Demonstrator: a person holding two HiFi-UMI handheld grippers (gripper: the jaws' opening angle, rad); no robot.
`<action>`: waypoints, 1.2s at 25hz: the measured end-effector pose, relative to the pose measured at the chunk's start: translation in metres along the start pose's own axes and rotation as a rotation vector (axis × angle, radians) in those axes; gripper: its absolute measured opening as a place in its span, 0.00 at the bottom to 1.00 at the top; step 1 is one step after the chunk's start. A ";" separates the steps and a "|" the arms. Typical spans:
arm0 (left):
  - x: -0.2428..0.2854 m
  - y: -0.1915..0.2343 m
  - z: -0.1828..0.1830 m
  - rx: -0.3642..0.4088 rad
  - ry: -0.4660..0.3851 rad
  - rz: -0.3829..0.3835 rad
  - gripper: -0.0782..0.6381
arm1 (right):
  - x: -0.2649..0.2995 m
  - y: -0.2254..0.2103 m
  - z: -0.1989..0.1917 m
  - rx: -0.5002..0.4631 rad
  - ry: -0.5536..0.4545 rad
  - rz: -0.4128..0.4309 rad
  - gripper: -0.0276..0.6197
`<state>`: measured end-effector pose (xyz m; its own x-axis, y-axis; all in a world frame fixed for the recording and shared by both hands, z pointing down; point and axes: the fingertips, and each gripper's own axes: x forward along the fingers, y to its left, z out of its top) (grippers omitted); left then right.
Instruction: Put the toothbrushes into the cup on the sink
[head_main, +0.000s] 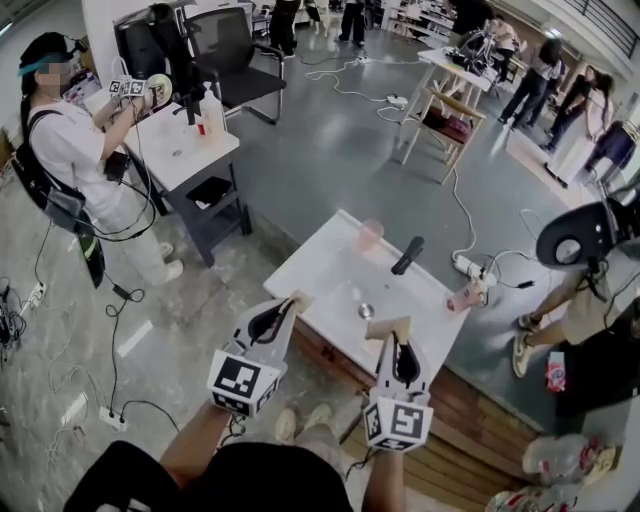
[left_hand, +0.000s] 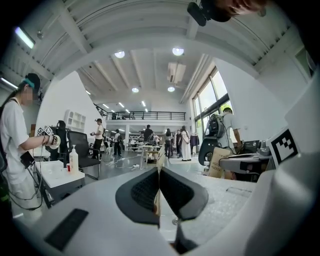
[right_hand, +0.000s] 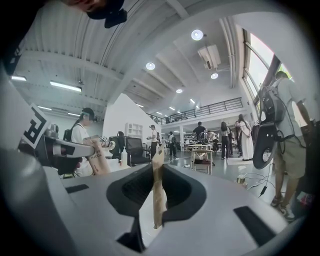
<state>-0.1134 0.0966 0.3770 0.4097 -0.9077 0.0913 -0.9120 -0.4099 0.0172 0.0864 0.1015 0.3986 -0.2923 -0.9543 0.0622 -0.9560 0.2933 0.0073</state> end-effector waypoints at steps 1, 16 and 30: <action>0.003 0.003 0.001 -0.003 -0.003 -0.002 0.12 | 0.003 0.000 0.001 0.000 -0.001 -0.002 0.12; 0.083 0.035 -0.003 0.001 0.008 0.008 0.12 | 0.084 -0.033 -0.003 0.006 -0.011 -0.003 0.12; 0.192 0.077 -0.017 -0.046 0.056 0.032 0.12 | 0.203 -0.065 -0.019 0.030 0.039 0.031 0.12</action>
<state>-0.1048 -0.1080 0.4128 0.3795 -0.9132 0.1485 -0.9252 -0.3748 0.0592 0.0900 -0.1100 0.4301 -0.3213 -0.9416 0.1011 -0.9469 0.3205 -0.0248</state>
